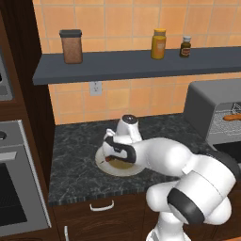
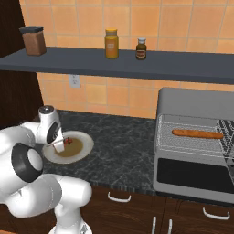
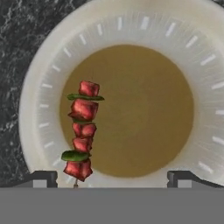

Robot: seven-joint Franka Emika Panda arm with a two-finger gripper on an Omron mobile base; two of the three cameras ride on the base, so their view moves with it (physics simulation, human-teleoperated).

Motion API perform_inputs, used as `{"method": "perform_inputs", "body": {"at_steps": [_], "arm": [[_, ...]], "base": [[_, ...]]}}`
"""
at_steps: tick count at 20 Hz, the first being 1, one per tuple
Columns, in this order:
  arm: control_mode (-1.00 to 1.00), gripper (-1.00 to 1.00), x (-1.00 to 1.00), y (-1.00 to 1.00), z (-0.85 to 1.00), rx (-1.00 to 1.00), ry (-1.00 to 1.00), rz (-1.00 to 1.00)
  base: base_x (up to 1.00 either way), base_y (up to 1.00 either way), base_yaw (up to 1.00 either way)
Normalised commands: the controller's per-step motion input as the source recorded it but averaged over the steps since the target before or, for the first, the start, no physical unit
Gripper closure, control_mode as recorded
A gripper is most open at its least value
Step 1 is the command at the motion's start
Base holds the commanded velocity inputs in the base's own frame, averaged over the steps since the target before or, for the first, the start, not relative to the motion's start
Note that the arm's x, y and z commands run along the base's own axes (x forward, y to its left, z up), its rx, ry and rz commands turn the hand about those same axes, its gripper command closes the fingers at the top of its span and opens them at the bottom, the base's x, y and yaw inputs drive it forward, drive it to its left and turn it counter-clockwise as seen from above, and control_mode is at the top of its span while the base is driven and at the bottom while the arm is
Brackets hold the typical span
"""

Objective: Pick up the kebab skewer and baguette bread, and place them inside the toaster oven. Close the toaster oven door and start by setting the timer.

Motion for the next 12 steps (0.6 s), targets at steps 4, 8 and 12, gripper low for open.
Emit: {"method": "perform_inputs", "body": {"at_steps": [4, 8, 12], "arm": [[-1.00, -1.00, 0.38, -0.03, -0.24, 0.01, 0.00, 0.00], [-1.00, -1.00, 0.43, 0.00, -0.21, 0.00, 0.01, 0.00], [-1.00, -1.00, 0.29, 0.01, -0.32, 0.00, 0.00, 0.00]], "base": [[0.00, 0.00, 0.00], [0.00, 0.00, 0.00], [0.00, 0.00, 0.00]]}}
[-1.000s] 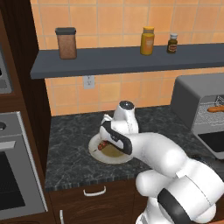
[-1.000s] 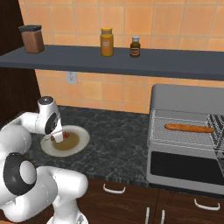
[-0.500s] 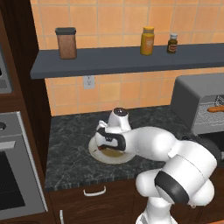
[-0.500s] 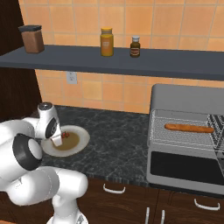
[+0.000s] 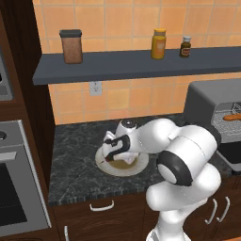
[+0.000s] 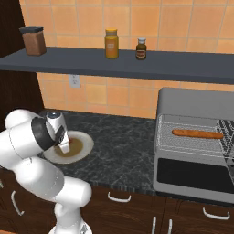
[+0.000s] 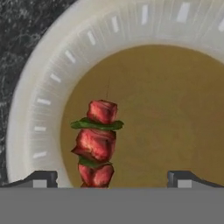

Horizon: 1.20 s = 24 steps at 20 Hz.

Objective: Pick up the kebab skewer and baguette bread, and place them inside the toaster oven. Close the toaster oven door and start by setting the timer.

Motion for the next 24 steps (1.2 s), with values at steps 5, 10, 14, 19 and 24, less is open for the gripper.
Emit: {"method": "perform_inputs", "body": {"at_steps": [5, 10, 14, 19, 24], "arm": [[-1.00, -1.00, 0.26, 0.05, -0.20, 0.00, 0.01, 0.00], [-1.00, -1.00, 0.25, 0.18, -0.21, 0.00, 0.02, 0.00], [-1.00, 1.00, 0.12, 0.08, -0.48, 0.00, 0.00, 0.00], [-1.00, 1.00, -0.02, 0.02, -0.19, 0.00, 0.01, 0.00], [-1.00, 1.00, -0.26, -0.31, 0.34, 0.00, -0.05, 0.00]], "base": [[0.00, 0.00, 0.00], [0.00, 0.00, 0.00], [0.00, 0.00, 0.00], [0.00, 0.00, 0.00], [0.00, 0.00, 0.00]]}}
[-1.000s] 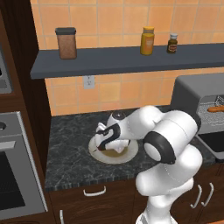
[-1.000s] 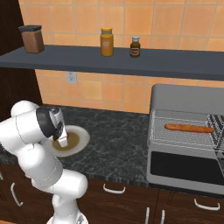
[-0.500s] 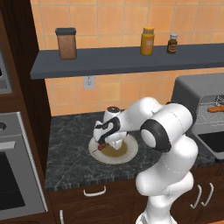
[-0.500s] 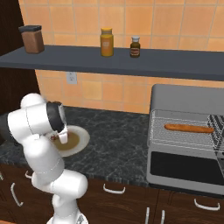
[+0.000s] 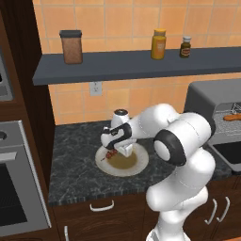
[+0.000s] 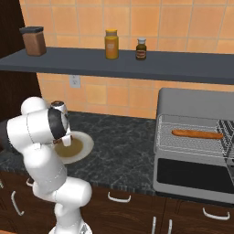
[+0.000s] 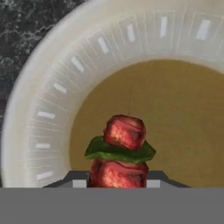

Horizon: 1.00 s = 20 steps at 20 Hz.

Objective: Pick up the kebab skewer and baguette bread, and place them inside the toaster oven. Close the toaster oven door and start by setting the timer.

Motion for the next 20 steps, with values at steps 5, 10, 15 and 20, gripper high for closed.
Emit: {"method": "perform_inputs", "body": {"at_steps": [5, 10, 15, 20], "arm": [[-1.00, 1.00, -0.49, -0.94, 0.81, 0.01, -0.05, -0.05], [-1.00, 1.00, -0.31, -1.00, 0.62, 0.04, -0.01, -0.11], [-1.00, 1.00, -0.06, -1.00, 0.46, 0.03, 0.00, -0.18], [-1.00, 1.00, -0.27, -1.00, 0.37, 0.03, 0.00, -0.19]], "base": [[0.00, 0.00, 0.00], [0.00, 0.00, 0.00], [0.00, 0.00, 0.00], [0.00, 0.00, 0.00]]}}
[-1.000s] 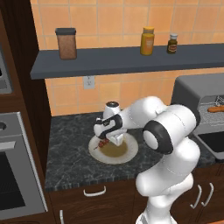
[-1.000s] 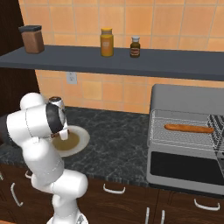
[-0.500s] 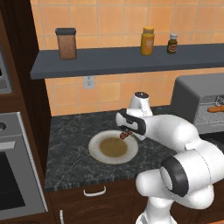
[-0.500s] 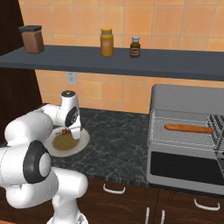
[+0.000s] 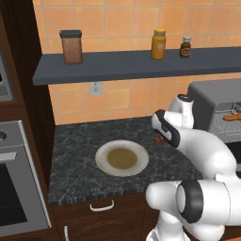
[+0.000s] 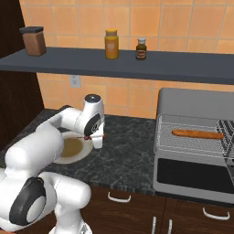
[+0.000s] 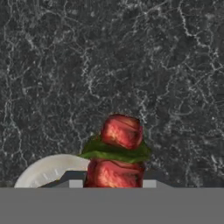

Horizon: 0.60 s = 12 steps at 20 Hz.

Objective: Pick up the kebab skewer and baguette bread, and place them inside the toaster oven. Close the toaster oven door and start by setting the timer.

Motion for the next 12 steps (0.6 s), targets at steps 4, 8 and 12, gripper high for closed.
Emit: {"method": "perform_inputs", "body": {"at_steps": [4, 8, 12], "arm": [[-1.00, 1.00, -0.21, -1.00, 0.39, 0.01, 0.00, -0.18], [-1.00, 1.00, -0.19, -1.00, 0.31, 0.01, -0.03, -0.16], [-1.00, 1.00, -0.20, -1.00, 0.37, 0.00, -0.06, -0.15]], "base": [[0.00, 0.00, 0.00], [0.00, 0.00, 0.00], [0.00, 0.00, 0.00]]}}
